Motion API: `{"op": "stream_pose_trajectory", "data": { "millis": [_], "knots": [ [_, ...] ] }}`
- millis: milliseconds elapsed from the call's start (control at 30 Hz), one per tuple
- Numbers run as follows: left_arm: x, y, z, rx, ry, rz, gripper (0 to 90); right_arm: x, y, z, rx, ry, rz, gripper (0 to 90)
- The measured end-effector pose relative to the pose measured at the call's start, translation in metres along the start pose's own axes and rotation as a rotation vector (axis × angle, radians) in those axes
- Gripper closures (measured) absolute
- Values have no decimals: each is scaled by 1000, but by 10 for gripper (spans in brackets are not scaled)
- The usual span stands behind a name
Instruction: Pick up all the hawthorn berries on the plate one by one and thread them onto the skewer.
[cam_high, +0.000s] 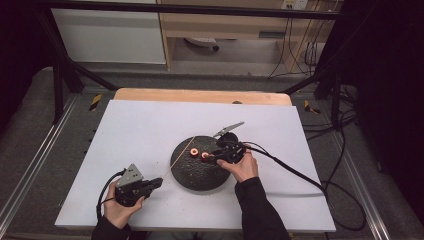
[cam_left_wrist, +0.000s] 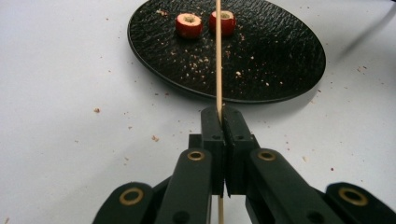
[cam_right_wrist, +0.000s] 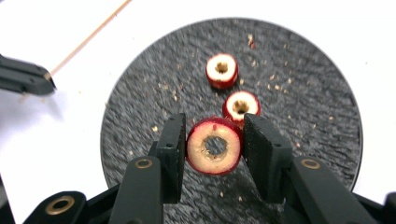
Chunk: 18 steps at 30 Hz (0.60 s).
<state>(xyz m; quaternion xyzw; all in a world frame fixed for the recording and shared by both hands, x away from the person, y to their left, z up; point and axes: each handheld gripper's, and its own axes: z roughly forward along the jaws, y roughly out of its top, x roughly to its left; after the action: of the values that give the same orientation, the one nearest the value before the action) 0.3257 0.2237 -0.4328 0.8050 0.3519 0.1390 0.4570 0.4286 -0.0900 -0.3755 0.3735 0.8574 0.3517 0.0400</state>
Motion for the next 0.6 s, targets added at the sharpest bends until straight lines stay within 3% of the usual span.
{"op": "stream_pose_trajectory", "data": {
  "millis": [233,600],
  "knots": [
    [-1,0,1,-5,4,-2,883,-3,-7,-11,-120,23,56,611],
    [-4,-1,1,-29,16,-9,883,-6,-19,-20,-357,84,201,612]
  ]
}}
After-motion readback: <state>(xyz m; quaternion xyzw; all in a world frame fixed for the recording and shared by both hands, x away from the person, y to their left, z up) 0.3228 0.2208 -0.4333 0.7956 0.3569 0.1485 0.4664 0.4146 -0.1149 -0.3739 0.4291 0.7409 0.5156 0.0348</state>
